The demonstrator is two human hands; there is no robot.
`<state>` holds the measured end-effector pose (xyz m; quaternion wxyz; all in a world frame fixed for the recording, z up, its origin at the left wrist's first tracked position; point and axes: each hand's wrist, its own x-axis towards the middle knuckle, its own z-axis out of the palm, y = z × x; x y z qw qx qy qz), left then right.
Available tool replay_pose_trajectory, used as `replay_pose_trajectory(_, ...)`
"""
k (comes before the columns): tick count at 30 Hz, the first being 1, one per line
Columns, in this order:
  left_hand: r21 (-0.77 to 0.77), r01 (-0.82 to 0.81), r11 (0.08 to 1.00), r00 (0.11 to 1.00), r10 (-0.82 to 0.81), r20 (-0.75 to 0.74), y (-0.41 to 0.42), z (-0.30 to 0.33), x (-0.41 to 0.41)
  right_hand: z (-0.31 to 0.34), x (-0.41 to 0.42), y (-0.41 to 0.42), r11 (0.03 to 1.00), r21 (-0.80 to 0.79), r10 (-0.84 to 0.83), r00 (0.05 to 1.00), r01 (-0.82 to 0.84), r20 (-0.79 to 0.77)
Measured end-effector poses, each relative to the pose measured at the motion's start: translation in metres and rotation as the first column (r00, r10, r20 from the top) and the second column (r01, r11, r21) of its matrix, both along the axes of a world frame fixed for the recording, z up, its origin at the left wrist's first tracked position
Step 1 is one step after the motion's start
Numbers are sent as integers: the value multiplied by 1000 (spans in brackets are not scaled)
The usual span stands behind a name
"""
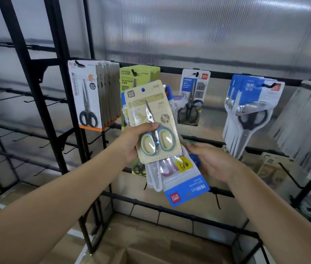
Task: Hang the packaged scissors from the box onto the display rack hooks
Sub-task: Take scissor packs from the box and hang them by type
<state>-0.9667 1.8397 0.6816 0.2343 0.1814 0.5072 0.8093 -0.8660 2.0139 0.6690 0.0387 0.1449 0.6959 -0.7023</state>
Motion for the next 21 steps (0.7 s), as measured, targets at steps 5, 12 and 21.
replay_pose_trajectory(5, -20, 42, 999, 999, -42, 19, -4, 1, 1, 0, 3, -9, 996, -34, 88, 996, -88, 5)
replay_pose_trajectory(12, 65, 92, 994, 990, -98, 103, 1, -6, 4, 7, 2, -26, 946, 244, -170, 969, 211, -178)
replay_pose_trajectory(21, 106, 38, 994, 981, -57, 185, 4, -12, 2, 19, 3, -43, 865, 448, -127, 963, 225, -238)
